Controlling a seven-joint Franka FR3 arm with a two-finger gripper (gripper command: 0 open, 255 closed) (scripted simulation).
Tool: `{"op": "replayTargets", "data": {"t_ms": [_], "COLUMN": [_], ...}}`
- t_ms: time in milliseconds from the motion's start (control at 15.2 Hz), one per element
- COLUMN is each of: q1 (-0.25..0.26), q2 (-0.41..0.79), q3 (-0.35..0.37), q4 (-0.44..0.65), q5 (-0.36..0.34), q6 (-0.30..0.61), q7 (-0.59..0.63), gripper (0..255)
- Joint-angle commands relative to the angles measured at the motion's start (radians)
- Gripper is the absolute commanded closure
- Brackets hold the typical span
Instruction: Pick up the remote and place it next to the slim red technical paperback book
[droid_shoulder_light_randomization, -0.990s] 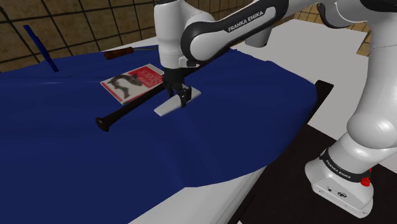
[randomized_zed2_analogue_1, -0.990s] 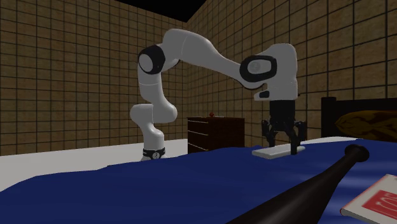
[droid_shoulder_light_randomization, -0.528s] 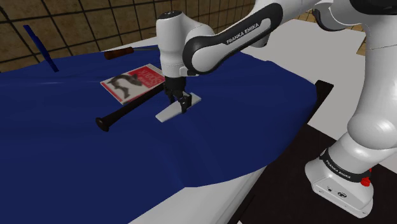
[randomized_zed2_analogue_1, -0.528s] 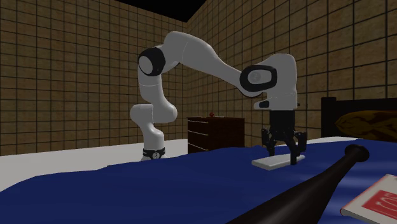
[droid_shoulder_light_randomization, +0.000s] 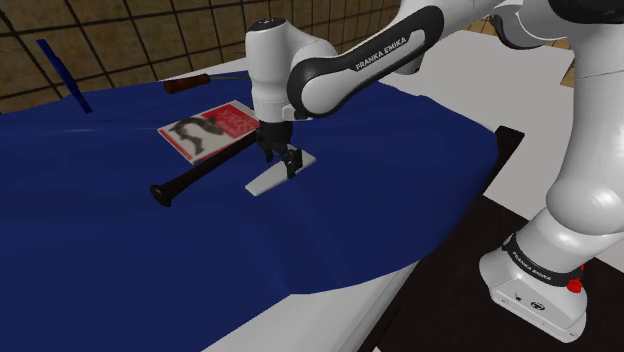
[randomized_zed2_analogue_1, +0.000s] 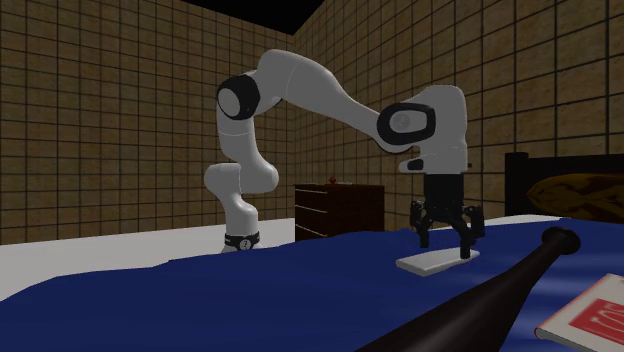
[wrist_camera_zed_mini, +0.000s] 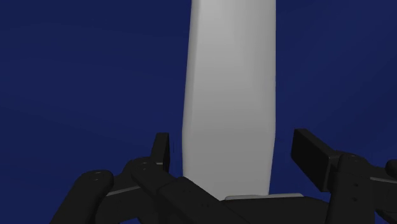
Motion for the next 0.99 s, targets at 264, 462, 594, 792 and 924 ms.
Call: {"op": "replayTargets", "data": {"t_ms": [264, 462, 594, 792, 924], "q1": [-0.009, -0.030, -0.030, -0.030, -0.030], "q2": [-0.016, -0.057, -0.057, -0.057, -0.057], "q3": [0.015, 0.053, 0.053, 0.053, 0.053], "q4": [0.011, 0.050, 0.050, 0.050, 0.050], "q5": [0.017, 0.061, 0.061, 0.061, 0.061], "q6": [-0.023, -0.089, -0.089, -0.089, -0.089], "q7": [-0.010, -0.036, -0.036, -0.036, -0.036], "gripper": [0, 0, 0, 0, 0]}}
